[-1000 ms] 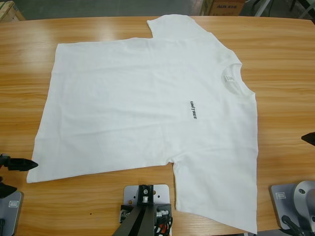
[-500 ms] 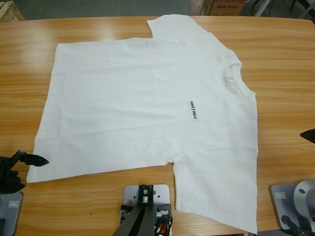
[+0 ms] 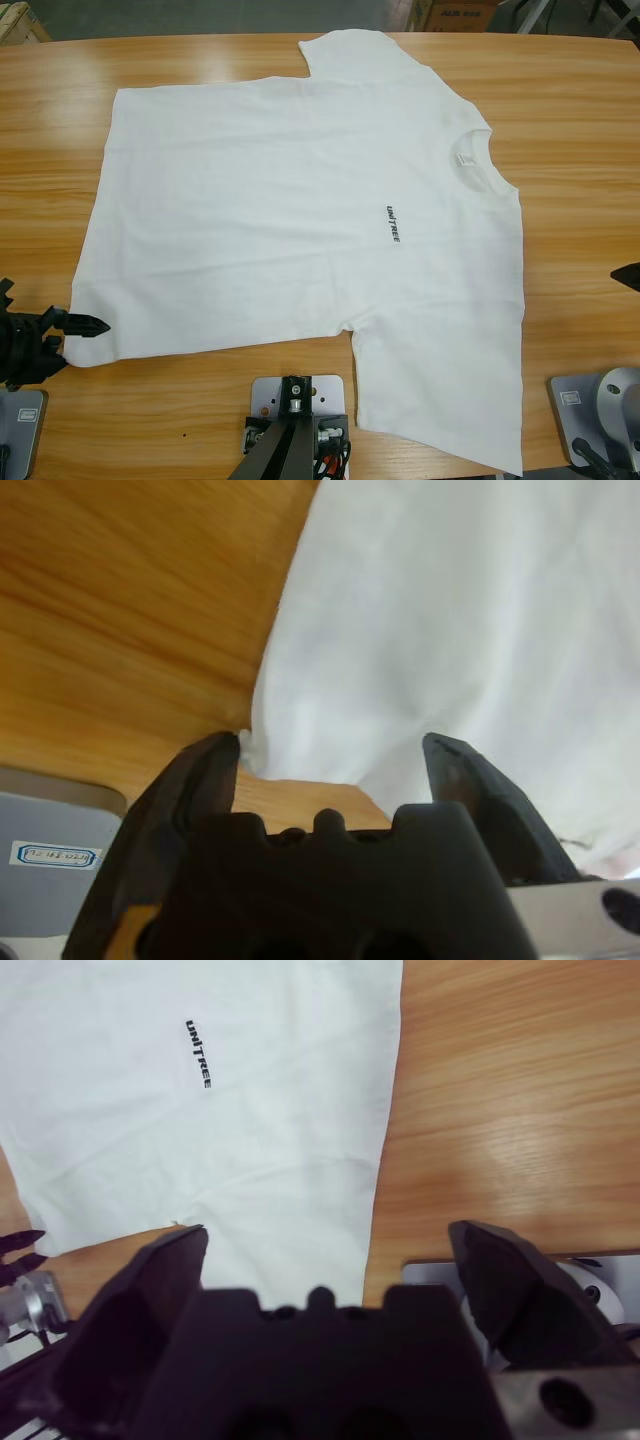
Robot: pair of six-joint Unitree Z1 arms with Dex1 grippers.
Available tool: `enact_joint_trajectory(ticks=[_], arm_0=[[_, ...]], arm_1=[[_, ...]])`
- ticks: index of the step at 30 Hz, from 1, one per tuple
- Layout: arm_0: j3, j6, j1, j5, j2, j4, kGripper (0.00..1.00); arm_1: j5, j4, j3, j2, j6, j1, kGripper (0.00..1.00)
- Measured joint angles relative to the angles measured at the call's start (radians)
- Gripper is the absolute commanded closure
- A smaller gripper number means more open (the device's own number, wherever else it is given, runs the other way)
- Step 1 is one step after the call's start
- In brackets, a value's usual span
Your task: Fold clothes
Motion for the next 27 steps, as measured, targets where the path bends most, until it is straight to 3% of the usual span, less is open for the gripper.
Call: enact_joint_trajectory(ticks=[2, 5, 8, 10, 17, 25, 27], arm_0=[[0.003, 0.000, -0.015, 0.002, -0.007, -0.004, 0.433], [0.007, 0.000, -0.038, 0.002, -0.015, -0.008, 0.407], [0.008, 0.000, -0.069, 0.002, -0.011, -0.024, 0.119], [0.009, 0.000, -0.087, 0.002, 0.002, -0.049, 0.220], [-0.025, -0.004, -0.098, -0.017, 0.047, -0.188, 0.231], [-0.012, -0.061, -0.099, 0.006, 0.050, -0.161, 0.237], [-0.001, -0.071, -0.100, 0.017, 0.023, -0.141, 0.351]], arm_1=[[0.003, 0.000, 0.003, -0.003, 0.000, 0.000, 0.027], [0.008, 0.000, 0.009, -0.003, 0.000, 0.000, 0.056], [0.012, 0.000, 0.013, -0.005, 0.000, 0.000, 0.089], [0.013, 0.000, 0.016, -0.012, 0.000, 0.000, 0.092], [0.018, 0.000, 0.026, -0.056, 0.000, 0.000, 0.096], [0.019, 0.000, 0.037, -0.075, 0.000, 0.000, 0.096], [0.019, -0.003, 0.038, -0.076, 0.000, 0.000, 0.096]])
